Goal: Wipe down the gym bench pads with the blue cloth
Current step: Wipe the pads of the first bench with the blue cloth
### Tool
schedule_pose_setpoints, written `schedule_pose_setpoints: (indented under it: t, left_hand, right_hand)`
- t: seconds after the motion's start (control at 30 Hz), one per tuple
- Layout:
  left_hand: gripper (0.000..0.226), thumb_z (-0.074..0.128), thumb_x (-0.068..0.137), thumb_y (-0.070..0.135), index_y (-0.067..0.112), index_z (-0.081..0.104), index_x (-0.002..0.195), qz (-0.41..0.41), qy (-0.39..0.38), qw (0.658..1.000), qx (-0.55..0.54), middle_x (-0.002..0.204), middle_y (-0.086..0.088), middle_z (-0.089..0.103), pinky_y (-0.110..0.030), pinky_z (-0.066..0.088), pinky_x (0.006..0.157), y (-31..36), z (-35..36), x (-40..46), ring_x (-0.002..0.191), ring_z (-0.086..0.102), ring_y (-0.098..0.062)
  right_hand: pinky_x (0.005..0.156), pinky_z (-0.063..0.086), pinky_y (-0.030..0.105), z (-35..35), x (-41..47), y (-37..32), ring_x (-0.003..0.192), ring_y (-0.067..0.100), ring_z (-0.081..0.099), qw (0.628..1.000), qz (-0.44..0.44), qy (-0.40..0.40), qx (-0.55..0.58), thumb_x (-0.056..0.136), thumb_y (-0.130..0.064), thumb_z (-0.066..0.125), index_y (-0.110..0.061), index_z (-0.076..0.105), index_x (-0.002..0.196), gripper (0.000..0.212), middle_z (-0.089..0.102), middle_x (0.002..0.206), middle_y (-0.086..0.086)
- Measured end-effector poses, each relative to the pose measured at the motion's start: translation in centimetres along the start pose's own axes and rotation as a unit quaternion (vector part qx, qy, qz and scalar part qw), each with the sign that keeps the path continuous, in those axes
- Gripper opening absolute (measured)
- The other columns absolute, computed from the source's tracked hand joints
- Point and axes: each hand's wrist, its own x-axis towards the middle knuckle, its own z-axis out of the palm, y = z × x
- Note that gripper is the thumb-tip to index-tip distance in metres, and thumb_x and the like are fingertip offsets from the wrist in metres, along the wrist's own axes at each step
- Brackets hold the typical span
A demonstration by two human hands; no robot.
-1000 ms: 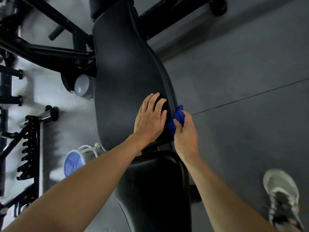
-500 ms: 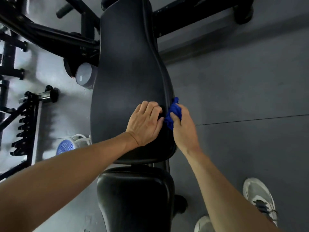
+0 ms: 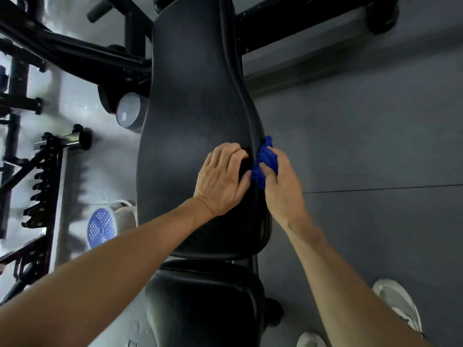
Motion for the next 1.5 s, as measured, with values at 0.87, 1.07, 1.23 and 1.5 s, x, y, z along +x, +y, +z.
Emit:
schedule_pose_setpoints:
  t: [0.87, 1.07, 1.23, 1.5]
  left_hand:
    - [0.063, 0.041, 0.101, 0.046, 0.006, 0.043, 0.149, -0.201, -0.196, 0.959, 0.028, 0.154, -0.011, 0.043, -0.045, 0.041, 0.115, 1.5, -3.1, 2.0, 0.144, 0.035, -0.029]
    - [0.066, 0.040, 0.102, 0.052, 0.014, 0.033, 0.156, -0.219, -0.215, 0.952, -0.009, 0.160, 0.000, 0.032, -0.038, 0.041, 0.113, 1.4, -4.2, 2.7, 0.148, 0.022, -0.019]
    - [0.069, 0.053, 0.096, 0.058, 0.023, 0.032, 0.152, -0.225, -0.251, 0.941, -0.033, 0.151, 0.011, 0.028, -0.043, 0.058, 0.088, 0.6, -6.4, 4.7, 0.139, 0.026, -0.013]
    - [0.095, 0.056, 0.091, 0.068, 0.021, 0.012, 0.162, -0.173, -0.305, 0.936, 0.013, 0.153, 0.006, 0.020, -0.042, 0.060, 0.081, -1.0, -6.8, 6.6, 0.139, 0.025, -0.018]
  right_hand:
    - [0.107, 0.035, 0.014, -0.7, 0.9, -2.8, 0.132, 0.010, 0.049, 0.993, 0.047, -0.055, -0.089, 0.104, -0.021, 0.051, -0.016, 0.045, 0.148, 0.045, 0.054, 0.145, -0.003]
    - [0.097, 0.038, 0.021, -1.1, 6.8, -4.7, 0.120, 0.015, 0.056, 0.992, 0.027, -0.070, -0.098, 0.105, -0.026, 0.049, -0.018, 0.049, 0.137, 0.033, 0.061, 0.127, -0.006]
    - [0.108, 0.043, 0.034, -1.6, 1.2, -2.5, 0.124, 0.012, 0.056, 0.989, 0.068, -0.087, -0.093, 0.106, -0.031, 0.046, -0.026, 0.040, 0.149, 0.043, 0.059, 0.137, -0.007]
    - [0.091, 0.038, 0.022, -0.3, 9.6, -5.9, 0.112, 0.015, 0.057, 0.993, 0.034, -0.064, -0.093, 0.105, -0.024, 0.048, -0.019, 0.050, 0.136, 0.032, 0.059, 0.118, -0.006]
